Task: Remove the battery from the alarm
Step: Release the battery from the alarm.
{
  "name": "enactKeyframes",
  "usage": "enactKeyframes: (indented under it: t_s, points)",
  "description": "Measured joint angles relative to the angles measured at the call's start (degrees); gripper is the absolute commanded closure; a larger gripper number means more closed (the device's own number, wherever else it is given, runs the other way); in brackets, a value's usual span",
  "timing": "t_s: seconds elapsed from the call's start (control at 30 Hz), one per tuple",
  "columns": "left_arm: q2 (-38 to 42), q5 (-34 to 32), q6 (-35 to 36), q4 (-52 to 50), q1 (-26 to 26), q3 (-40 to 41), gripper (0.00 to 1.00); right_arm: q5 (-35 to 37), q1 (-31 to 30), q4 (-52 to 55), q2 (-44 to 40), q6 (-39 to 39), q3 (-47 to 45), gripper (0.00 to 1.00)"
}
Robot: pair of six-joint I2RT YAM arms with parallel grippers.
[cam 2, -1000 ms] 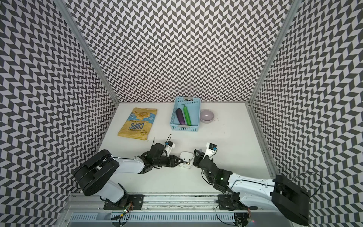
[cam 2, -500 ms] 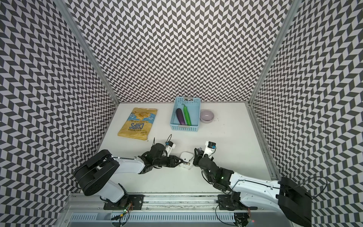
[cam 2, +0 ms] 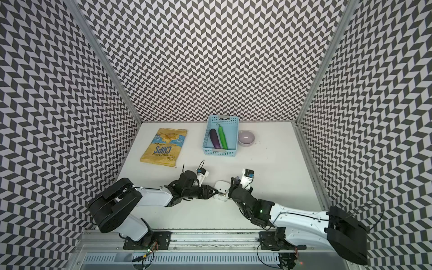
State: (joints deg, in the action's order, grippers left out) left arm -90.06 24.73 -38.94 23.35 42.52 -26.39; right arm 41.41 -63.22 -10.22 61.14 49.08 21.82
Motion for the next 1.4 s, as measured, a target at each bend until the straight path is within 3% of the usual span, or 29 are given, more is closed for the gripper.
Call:
enactKeyframes:
  t_s: [0.4,0.8,1.17,1.4]
  points:
    - [0.0,0.0,0.0,0.0,0.0,0.0,0.58,0.6,-0.3,2.5,-1.7,0.0,0.2,1.00]
    - [0.0,0.0,-0.2,0.0,0.0,0.0,0.58,1.0,-0.7,0.7,2.2,0.8,1.1,1.00]
    - [0.0,0.6,-1.5,0.2,0.0,0.0,0.59,4.2,-0.7,5.7,2.1,18.7,0.7,1.00]
    - [0.0,0.7,-2.6,0.5,-0.2,0.0,0.61,5.7,-0.7,6.8,2.2,26.0,0.0,1.00]
